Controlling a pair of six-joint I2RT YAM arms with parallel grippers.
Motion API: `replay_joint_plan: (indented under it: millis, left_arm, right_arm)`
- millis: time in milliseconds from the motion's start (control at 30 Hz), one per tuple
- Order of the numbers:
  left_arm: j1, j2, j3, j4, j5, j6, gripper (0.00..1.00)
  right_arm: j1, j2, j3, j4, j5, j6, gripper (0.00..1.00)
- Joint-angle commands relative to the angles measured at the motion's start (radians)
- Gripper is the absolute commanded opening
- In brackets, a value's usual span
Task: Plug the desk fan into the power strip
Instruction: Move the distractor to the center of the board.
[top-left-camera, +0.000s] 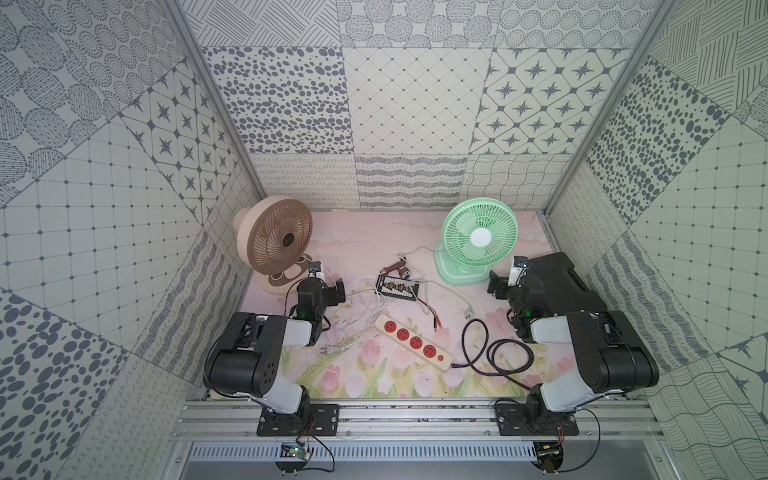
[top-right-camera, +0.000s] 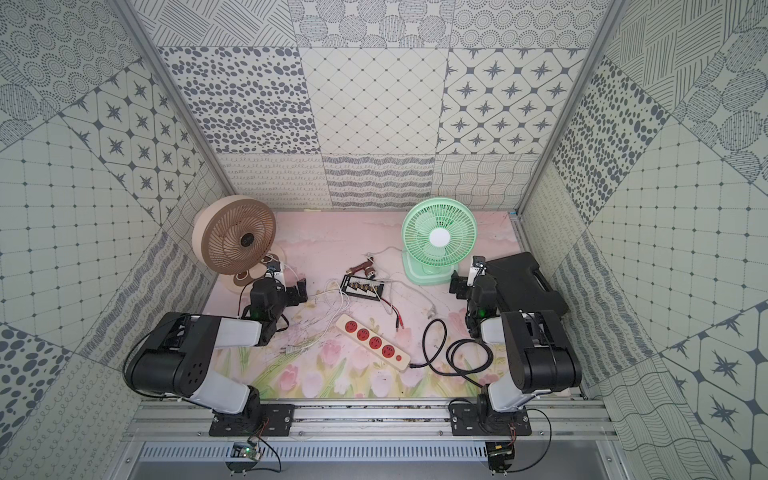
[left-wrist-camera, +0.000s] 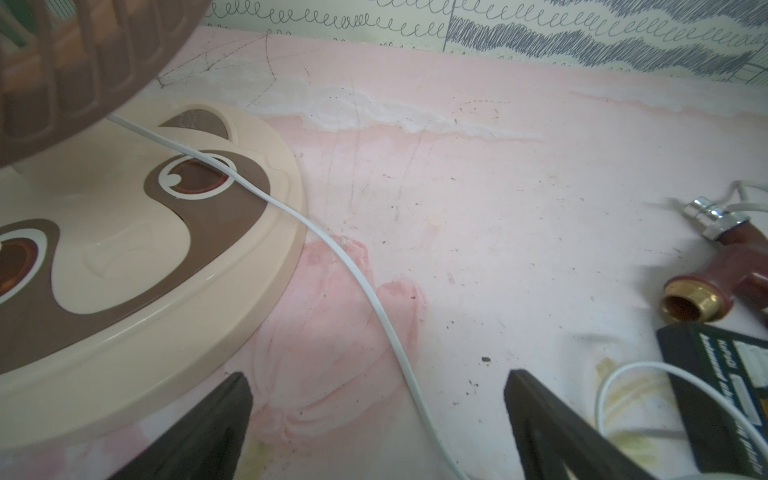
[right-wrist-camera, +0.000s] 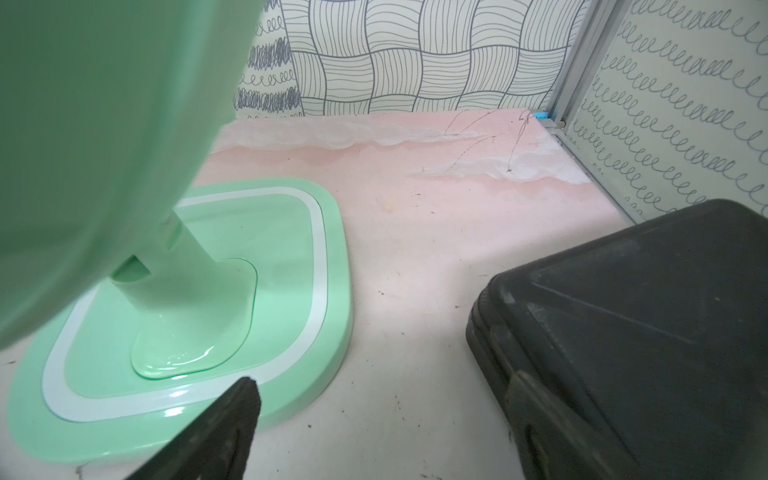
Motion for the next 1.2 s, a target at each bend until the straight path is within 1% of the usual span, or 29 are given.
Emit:
replay_joint_plan:
  millis: [0,100,167,233,300,333,400,433,467,567,700,833,900,967,1033,1167]
  left_arm:
    - [0.0,0.006,0.003,0.064,0.009,0.016,0.99]
    - [0.0,0.007,0.003,0.065,0.009,0.017,0.99]
    - [-0.001,-0.003,0.002,0.067,0.009,0.027,0.99]
    - [-0.008,-0.057,0.011,0.013,0.006,0.025,0.99]
    - [-0.013,-0.124,0.028,-0.093,-0.044,0.009,0.99]
    - [-0.014,-0.157,0.056,-0.165,-0.077,-0.025,0.99]
    - [-0.012,-0.195,0.121,-0.358,-0.137,-0.095,0.99]
    - [-0.012,-0.205,0.148,-0.43,-0.136,-0.104,0.99]
    - [-0.012,-0.215,0.166,-0.471,-0.122,-0.105,0.99]
    - [-0.012,-0.26,0.189,-0.539,-0.088,-0.127,0.99]
    - [-0.013,-0.35,0.176,-0.563,-0.035,-0.172,0.99]
    - [-0.013,-0.465,0.156,-0.572,0.084,-0.242,0.99]
    - [-0.013,-0.519,0.143,-0.587,0.125,-0.307,0.99]
    - [-0.012,-0.565,0.143,-0.631,0.16,-0.37,0.99]
    - [-0.013,-0.595,0.15,-0.669,0.205,-0.407,0.99]
    - [-0.014,-0.659,0.163,-0.771,0.282,-0.475,0.99]
  right_arm:
    - [0.004,-0.004,0.016,0.034,-0.008,-0.015,0.97]
    - [0.023,-0.014,0.006,0.044,-0.007,-0.036,0.97]
    - [0.031,-0.055,-0.011,0.046,0.033,-0.029,0.97]
    - [0.038,-0.121,-0.011,-0.015,0.084,-0.018,0.97]
    - [0.039,-0.187,0.01,-0.127,0.098,0.004,0.97]
    - [0.039,-0.217,0.013,-0.159,0.096,0.007,0.97]
    - [0.043,-0.288,-0.001,-0.205,0.09,0.001,0.97]
    - [0.046,-0.324,-0.006,-0.23,0.1,0.002,0.97]
    - [0.046,-0.359,-0.01,-0.268,0.113,0.013,0.97]
    - [0.046,-0.529,0.001,-0.417,0.124,0.052,0.97]
    - [0.047,-0.732,0.0,-0.594,0.119,0.136,0.97]
    - [0.046,-0.919,-0.009,-0.746,0.11,0.219,0.97]
    - [0.046,-0.999,0.003,-0.839,0.097,0.26,0.97]
    - [0.046,-1.074,0.023,-0.921,0.062,0.305,0.97]
    - [0.046,-1.131,0.055,-1.0,0.002,0.359,0.97]
    - [0.046,-1.189,0.132,-1.158,-0.106,0.436,0.97]
